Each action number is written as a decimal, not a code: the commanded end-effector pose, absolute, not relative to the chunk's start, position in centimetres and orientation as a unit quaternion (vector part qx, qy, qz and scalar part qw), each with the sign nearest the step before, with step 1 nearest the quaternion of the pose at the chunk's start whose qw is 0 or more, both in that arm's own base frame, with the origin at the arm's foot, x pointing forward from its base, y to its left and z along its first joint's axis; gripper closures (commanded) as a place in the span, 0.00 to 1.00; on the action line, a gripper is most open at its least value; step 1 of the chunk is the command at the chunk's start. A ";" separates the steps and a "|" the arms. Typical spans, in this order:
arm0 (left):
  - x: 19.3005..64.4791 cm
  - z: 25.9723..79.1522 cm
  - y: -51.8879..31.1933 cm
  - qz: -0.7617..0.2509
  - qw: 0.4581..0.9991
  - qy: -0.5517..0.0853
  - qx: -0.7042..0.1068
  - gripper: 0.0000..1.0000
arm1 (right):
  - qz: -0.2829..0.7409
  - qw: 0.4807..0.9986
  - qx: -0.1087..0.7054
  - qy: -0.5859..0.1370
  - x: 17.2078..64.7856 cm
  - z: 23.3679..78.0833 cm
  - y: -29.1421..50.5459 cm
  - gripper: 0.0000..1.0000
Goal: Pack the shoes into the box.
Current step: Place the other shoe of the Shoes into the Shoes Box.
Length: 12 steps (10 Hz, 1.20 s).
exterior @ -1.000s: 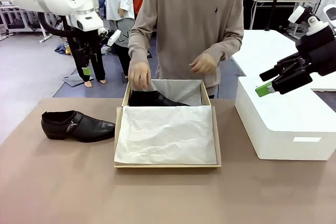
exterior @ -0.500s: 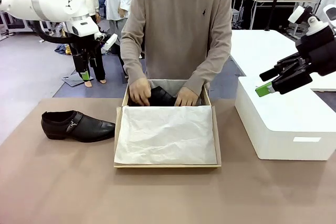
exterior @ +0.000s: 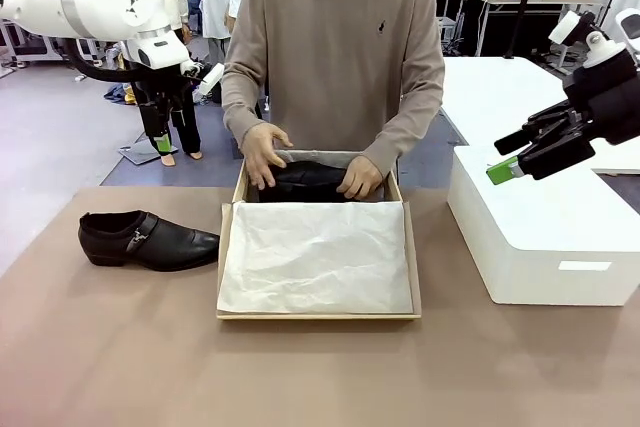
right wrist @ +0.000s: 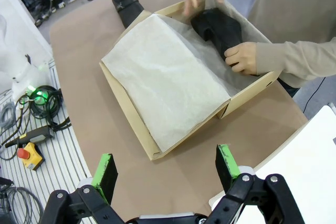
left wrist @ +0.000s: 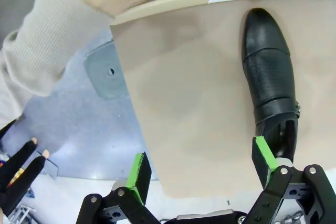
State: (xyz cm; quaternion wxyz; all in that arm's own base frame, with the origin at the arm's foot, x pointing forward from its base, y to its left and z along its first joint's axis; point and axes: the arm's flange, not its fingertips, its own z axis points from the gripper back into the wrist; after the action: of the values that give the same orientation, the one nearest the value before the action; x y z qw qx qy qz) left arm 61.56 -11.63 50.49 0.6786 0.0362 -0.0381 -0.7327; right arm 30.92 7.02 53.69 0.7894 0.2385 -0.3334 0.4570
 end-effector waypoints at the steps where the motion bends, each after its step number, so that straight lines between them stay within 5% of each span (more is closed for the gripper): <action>1: 61.6 50.8 -11.4 -0.730 0.681 -0.034 0.043 0.00 | 0.465 0.778 0.250 -0.342 31.3 53.7 7.1 0.00; 12: 56.2 50.1 -5.2 -0.696 0.717 -0.031 0.009 0.00 | 0.465 0.778 0.250 -0.342 31.3 53.7 7.1 0.00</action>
State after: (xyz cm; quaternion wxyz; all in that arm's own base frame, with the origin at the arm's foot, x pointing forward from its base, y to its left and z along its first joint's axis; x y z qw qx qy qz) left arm 57.68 -5.83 51.02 0.7172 0.0234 -0.0266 -0.6960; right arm 30.93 7.04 53.66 0.7894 0.2383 -0.3331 0.4573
